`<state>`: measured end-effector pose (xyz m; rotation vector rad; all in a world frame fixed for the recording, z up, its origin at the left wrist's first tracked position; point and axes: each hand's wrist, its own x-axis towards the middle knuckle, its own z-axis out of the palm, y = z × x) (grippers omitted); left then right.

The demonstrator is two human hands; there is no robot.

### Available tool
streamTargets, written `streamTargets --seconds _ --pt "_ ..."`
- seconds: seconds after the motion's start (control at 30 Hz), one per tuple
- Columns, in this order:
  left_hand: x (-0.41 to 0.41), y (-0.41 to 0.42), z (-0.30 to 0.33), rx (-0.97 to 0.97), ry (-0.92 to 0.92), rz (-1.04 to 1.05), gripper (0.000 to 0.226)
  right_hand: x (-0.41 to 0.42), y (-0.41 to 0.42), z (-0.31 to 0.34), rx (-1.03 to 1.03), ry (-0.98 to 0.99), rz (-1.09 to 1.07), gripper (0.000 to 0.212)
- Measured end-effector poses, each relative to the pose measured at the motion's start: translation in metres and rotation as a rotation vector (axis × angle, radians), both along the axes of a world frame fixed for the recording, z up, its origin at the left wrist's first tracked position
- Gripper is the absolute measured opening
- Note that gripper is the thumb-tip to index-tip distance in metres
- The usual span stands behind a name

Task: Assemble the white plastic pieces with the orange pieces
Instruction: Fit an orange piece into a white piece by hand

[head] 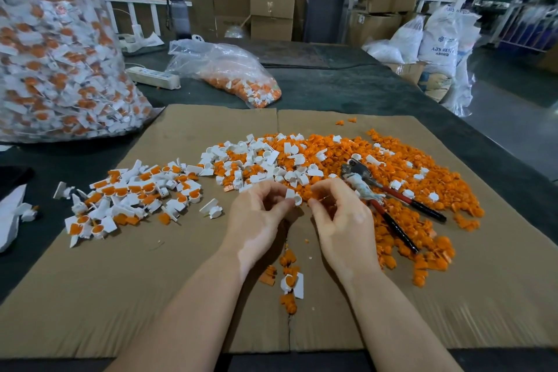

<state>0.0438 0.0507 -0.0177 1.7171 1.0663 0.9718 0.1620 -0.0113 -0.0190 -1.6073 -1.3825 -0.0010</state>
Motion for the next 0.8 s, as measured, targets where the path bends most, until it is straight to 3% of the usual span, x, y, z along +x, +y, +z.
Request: streamTargets --seconds 0.1,0.27,0.47,0.8 --pt "-0.0008 -0.0005 0.0014 0.02 -0.016 -0.047 0.005 0.0017 -0.0022 0.0058 0.055 0.256 0.066 0.018" --pt "-0.0019 -0.0021 0.0033 0.102 0.035 -0.161 0.016 0.0032 -0.0036 0.011 0.057 0.426 0.137 0.017" --pt "-0.004 -0.0044 0.005 0.14 -0.049 -0.167 0.031 0.0033 -0.0027 0.0095 0.026 0.434 0.108 0.022" --pt "-0.0042 -0.005 0.0053 0.152 -0.051 -0.175 0.031 0.0033 0.0002 0.0072 -0.021 0.412 0.103 0.02"
